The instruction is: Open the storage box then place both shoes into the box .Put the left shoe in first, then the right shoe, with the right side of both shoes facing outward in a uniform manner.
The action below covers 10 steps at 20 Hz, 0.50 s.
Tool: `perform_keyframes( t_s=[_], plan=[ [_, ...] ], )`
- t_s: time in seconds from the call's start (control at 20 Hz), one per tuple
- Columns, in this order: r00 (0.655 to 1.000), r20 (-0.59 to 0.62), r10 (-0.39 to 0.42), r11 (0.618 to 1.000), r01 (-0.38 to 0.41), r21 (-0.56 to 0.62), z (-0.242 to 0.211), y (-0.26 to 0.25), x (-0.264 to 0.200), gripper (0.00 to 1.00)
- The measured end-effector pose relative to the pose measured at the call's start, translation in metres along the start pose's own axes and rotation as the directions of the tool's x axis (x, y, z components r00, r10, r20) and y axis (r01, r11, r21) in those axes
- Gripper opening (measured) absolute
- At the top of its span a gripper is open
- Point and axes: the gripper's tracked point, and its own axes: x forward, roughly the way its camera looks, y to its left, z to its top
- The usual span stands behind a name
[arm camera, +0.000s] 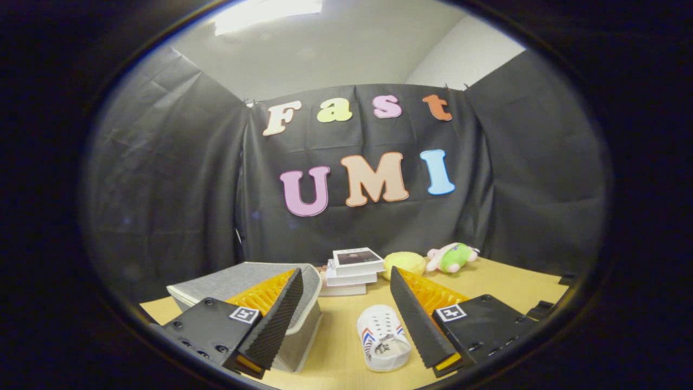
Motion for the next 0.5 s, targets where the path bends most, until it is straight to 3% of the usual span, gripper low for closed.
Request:
perform_keyframes(
  t_s=[0.3,0.5],
  plan=[
    [0.999,0.026,-0.026,0.964,0.018,0.265,-0.006,0.002,0.005,0.98],
    [1.0,0.013,-0.014,0.877,0.006,0.48,-0.028,0.018,0.006,0.98]
  ],
)
